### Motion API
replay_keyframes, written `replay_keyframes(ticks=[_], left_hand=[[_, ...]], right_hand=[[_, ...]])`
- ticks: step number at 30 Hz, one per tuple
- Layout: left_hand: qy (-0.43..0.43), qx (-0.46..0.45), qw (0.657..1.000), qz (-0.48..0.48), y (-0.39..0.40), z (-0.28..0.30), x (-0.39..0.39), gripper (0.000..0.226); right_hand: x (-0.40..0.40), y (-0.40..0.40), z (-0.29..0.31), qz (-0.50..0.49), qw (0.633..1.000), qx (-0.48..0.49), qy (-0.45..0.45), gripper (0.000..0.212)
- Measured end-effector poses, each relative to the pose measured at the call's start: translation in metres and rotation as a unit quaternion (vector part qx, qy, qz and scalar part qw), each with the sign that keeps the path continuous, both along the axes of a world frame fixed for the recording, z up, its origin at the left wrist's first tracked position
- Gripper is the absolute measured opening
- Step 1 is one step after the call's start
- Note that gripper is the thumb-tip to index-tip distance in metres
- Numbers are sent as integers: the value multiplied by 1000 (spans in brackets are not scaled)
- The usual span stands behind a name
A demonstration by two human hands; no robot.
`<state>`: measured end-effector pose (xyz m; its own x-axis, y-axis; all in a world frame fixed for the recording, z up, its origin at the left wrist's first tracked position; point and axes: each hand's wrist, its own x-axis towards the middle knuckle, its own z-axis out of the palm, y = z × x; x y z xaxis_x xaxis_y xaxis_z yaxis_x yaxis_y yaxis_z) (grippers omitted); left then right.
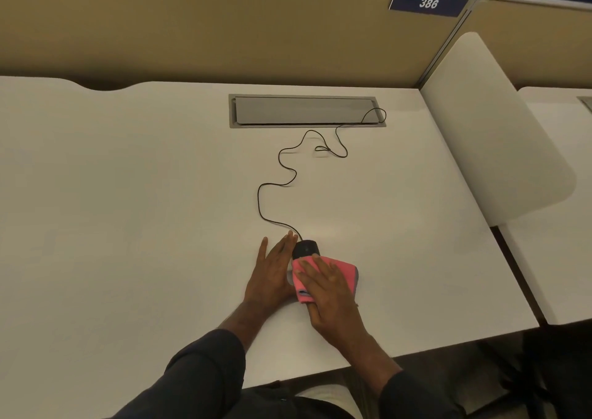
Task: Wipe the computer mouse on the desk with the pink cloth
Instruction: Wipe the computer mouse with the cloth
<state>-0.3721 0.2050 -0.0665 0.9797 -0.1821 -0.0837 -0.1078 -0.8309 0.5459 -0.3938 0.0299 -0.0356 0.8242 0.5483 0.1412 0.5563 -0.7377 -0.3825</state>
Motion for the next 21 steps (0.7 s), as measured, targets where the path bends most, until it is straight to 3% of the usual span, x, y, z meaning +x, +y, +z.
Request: replay_keyframes(ticks=[7,12,17,21], left_hand=[[8,43,999,-25,1,5,1,107],[1,54,998,-43,3,2,2,102],[-34,14,999,-23,0,-1,2,87],[-53,17,998,-24,0,-2,2,87]], right_hand=[[-6,18,-4,-61,997,-30,-33,80],[12,38,4,-98,987,-127,17,82],[30,58,4,-124,968,-204,84,74],[44,67,9,-147,962,-201,109,67]])
